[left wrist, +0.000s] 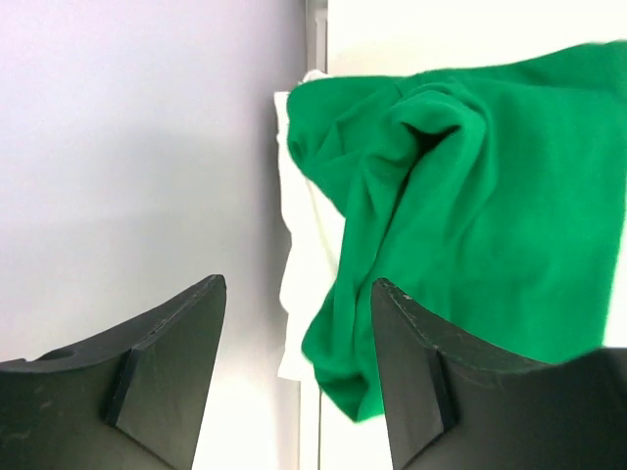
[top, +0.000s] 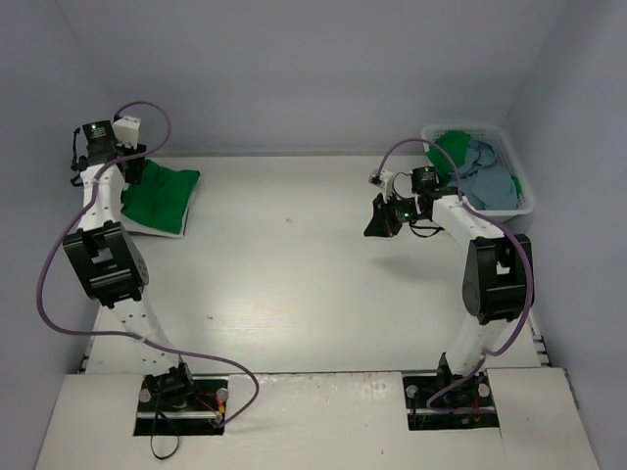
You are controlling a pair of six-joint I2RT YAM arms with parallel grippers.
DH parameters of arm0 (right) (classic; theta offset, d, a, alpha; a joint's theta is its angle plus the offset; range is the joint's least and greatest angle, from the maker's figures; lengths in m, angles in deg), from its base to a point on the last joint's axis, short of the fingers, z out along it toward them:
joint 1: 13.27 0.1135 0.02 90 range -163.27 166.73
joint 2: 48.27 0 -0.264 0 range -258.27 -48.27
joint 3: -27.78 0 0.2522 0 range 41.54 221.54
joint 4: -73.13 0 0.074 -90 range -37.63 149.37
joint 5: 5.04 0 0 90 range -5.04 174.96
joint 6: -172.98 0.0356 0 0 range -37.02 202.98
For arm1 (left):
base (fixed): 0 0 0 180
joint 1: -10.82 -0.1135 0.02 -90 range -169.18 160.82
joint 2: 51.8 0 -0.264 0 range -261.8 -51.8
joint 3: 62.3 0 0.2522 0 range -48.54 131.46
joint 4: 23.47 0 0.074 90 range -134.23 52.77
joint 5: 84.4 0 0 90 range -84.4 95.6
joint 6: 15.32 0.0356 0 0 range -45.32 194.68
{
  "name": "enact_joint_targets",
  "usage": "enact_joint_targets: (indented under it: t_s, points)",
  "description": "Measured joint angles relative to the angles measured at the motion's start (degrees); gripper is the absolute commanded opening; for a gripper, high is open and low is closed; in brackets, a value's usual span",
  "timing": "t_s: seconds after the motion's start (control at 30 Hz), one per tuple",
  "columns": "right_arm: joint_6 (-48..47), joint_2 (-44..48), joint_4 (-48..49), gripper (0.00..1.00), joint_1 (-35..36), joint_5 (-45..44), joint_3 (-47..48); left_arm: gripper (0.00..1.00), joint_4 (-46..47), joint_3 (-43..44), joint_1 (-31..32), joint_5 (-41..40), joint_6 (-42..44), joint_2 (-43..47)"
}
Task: Fold and stack the t-shirts
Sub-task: Place the square-folded T-shirt at the corner of the board, then smooth out the square-folded T-shirt at the corner of the board.
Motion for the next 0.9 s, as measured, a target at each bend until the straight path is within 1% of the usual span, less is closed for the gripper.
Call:
enact_joint_targets:
  t_s: [0.07, 0.1, 0.13, 0.17, 0.2, 0.23, 0.27, 0.37, 0.5, 0.67, 0.8, 0.9]
  points:
    - [-0.02, 0.00, -0.02, 0.02, 0.00, 0.07, -0.07, 0.54, 0.33, -0.98, 0.00, 0.63, -0.33, 2.45]
    - [-0.07, 0.00, -0.02, 0.01, 0.00, 0.09, -0.11, 0.51, 0.35, -1.53, 0.00, 1.73, -0.68, 3.74]
    - [-0.09, 0.00, -0.02, 0.01, 0.00, 0.13, -0.15, 0.34, 0.13, -2.03, 0.00, 3.21, -1.29, 4.98]
    - [-0.13, 0.00, -0.07, 0.01, 0.00, 0.22, -0.17, 0.23, -0.13, -2.45, -0.02, 4.92, -2.03, 6.10]
    - [-0.13, 0.00, -0.07, 0.01, 0.00, 0.33, -0.17, 0.13, -0.68, -2.49, -0.02, 6.99, -2.78, 7.02]
    - [-0.13, 0.00, -0.09, 0.01, 0.00, 0.44, -0.17, 0.05, -0.98, -2.49, 0.00, 9.22, -3.50, 7.76]
    - [-0.13, 0.00, -0.09, 0.01, 0.00, 0.52, -0.17, 0.00, -1.27, -2.49, 0.00, 11.17, -4.22, 8.26]
    - [-0.15, 0.00, -0.11, 0.01, 0.00, 0.76, -0.17, 0.00, -3.39, -1.11, 0.07, 16.57, -5.95, 8.07]
    - [-0.17, 0.00, -0.15, 0.01, 0.00, 0.96, -0.20, 0.00, -5.88, 3.37, 0.17, 20.50, -7.45, 3.30]
    - [-0.37, -0.02, -0.15, 0.01, 0.00, 0.94, -0.20, 0.00, -8.04, 9.01, 0.15, 22.01, -8.33, -5.84]
    - [-0.37, -0.02, -0.15, 0.01, 0.00, 0.94, -0.20, 0.00, -8.79, 9.25, 0.17, 22.03, -8.74, -10.34]
    - [-0.37, -0.07, -0.15, 0.01, 0.00, 0.94, -0.22, 0.00, -8.61, 9.14, 0.17, 21.05, -8.66, -11.56]
